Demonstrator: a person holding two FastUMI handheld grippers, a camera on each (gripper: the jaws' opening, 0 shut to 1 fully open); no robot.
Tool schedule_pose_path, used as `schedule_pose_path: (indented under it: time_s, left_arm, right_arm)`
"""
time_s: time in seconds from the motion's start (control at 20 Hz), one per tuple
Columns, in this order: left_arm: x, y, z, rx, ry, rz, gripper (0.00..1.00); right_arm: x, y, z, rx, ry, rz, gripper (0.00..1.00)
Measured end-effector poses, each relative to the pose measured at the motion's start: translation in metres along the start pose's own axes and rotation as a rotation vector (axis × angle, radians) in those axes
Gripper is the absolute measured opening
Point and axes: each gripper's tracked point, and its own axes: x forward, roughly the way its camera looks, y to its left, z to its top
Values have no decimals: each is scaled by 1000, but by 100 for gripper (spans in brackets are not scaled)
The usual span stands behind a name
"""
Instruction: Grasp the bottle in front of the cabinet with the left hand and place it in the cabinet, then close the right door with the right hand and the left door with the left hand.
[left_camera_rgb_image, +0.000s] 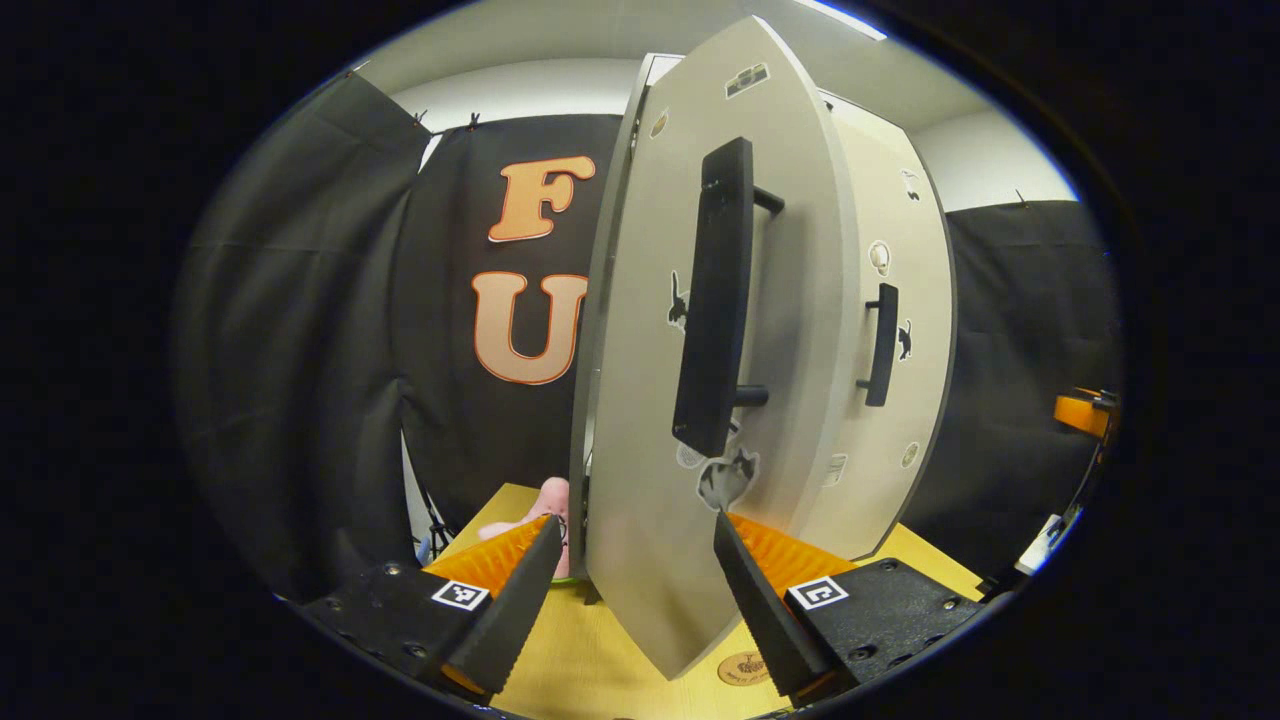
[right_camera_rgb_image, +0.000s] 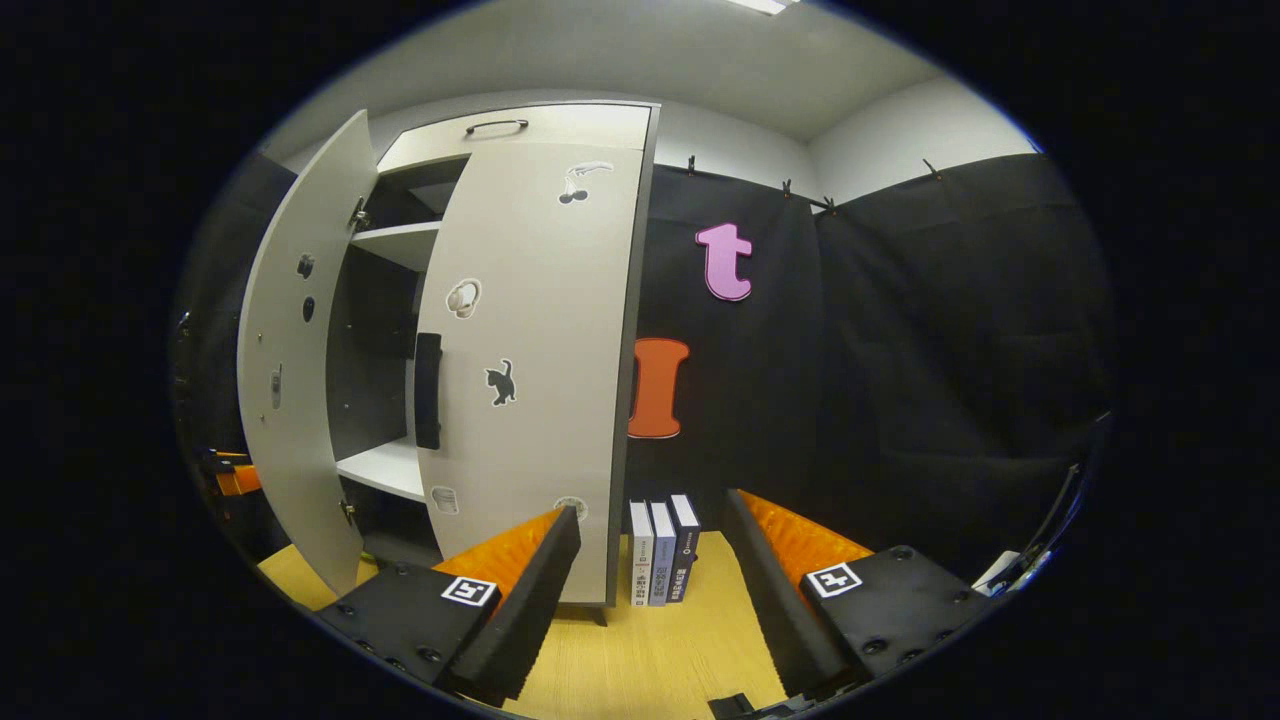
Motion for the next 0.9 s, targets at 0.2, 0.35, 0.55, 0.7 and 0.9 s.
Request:
schedule_pose_path:
  time_s: [0.2, 0.35, 0.55, 0.7, 0.9]
  left_arm:
    - [16, -1, -1, -20, -1, 4, 94]
    - [25, -7, -3, -34, 3, -8, 94]
    - [43, -14, -6, -24, 6, -13, 94]
    - [62, -25, -6, -32, 8, -36, 94]
    - [88, -54, -7, -31, 7, -93, 94]
  right_arm:
    - [-13, -9, -1, -10, 2, -13, 96]
    - [-18, -14, -1, -12, -3, -21, 97]
    - [-22, -22, -2, -10, 0, -33, 97]
    - [-29, -33, -2, -9, -4, -57, 97]
    - [-38, -49, 0, -22, -11, -98, 96]
